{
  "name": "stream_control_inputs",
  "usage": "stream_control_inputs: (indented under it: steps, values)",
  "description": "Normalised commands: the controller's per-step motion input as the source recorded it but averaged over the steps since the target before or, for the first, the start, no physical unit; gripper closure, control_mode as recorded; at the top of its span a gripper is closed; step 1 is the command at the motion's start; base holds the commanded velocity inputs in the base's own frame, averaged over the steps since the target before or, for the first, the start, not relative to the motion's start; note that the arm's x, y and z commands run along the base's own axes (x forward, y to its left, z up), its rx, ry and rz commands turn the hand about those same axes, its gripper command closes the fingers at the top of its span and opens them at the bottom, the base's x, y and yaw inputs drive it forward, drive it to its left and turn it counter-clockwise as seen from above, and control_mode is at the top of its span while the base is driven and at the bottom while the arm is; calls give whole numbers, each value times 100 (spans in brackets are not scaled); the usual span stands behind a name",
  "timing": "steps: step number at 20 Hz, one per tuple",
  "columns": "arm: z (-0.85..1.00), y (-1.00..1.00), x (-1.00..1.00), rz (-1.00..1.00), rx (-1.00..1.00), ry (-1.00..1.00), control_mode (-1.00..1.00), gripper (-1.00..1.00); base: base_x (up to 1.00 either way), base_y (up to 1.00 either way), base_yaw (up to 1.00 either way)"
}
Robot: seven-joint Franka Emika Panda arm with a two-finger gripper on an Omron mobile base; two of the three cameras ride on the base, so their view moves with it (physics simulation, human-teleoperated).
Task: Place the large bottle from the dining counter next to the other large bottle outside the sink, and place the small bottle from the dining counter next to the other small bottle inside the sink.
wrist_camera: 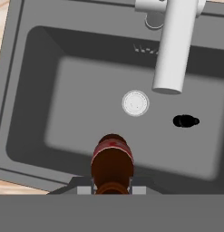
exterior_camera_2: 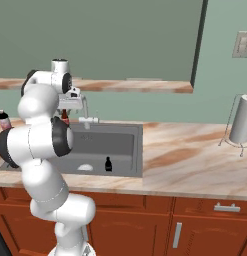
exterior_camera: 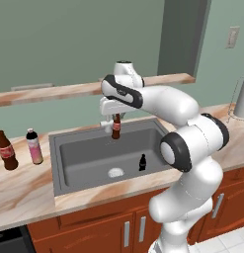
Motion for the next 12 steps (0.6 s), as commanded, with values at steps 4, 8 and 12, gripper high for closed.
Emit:
stream_control_inputs:
  steps: [4,8,12]
  values:
    - [0,0,0,0,0,0,100,100,0,0,0]
    - [0,20,0,0,0,0,-100,100,0,0,0]
    - [0,77,0,0,-5,0,-100,100,0,0,0]
